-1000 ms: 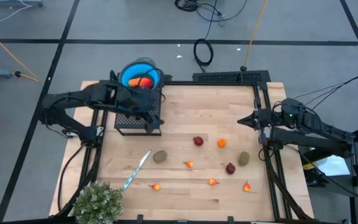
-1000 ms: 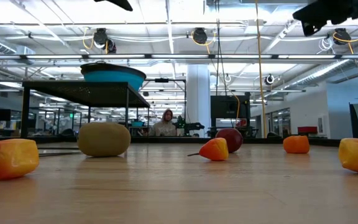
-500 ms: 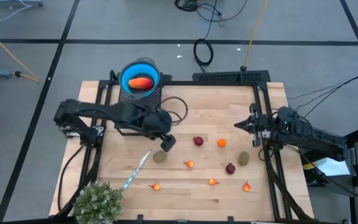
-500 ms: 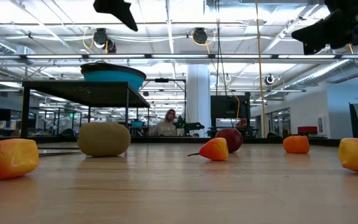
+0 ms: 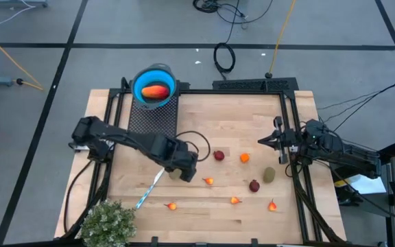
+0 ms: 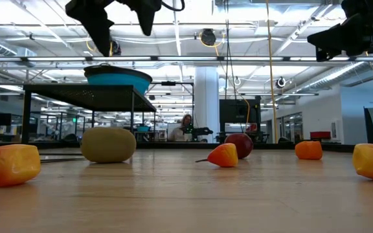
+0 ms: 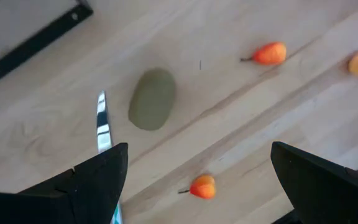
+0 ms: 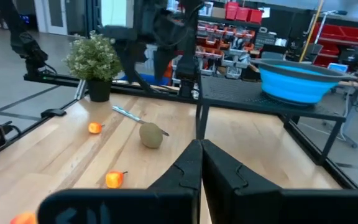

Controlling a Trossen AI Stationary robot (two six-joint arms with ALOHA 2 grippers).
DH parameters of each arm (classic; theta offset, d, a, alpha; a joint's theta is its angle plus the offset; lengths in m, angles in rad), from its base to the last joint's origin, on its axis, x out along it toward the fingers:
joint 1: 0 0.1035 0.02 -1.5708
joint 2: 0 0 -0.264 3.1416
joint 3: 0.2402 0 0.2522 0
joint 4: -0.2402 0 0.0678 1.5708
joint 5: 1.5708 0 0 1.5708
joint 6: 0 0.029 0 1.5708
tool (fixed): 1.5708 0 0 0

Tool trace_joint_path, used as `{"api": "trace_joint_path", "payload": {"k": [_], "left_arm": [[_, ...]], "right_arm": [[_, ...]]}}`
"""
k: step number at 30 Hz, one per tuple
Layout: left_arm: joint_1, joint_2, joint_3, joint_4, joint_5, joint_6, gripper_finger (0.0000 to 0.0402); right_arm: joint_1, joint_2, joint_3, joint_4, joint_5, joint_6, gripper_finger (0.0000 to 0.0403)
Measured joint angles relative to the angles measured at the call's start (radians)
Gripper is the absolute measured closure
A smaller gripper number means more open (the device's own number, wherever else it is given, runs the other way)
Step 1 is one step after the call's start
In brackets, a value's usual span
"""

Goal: Pick & Place Fruit
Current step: Put the brown kiwi into the blue strainer bowl on the shelf

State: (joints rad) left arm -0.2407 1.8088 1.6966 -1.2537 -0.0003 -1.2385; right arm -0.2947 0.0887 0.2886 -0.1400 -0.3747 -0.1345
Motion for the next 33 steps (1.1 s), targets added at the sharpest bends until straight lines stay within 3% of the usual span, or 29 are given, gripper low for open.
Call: {"api": "trace_joint_path", "payload": {"k": [25,33], "left_arm": [[-0.018,0.186,-0.008,-0.081,-0.026,0.269,0.0009],[-0.019,0.183,-0.128,-0.04,-0.004,0.261,0.0009]], "right_arm": [[0.0,0.0,0.0,0.001,0.002,0.019,0.0403],[0.0,0.0,0.0,0.001,0.002,0.019,0.0403]]}}
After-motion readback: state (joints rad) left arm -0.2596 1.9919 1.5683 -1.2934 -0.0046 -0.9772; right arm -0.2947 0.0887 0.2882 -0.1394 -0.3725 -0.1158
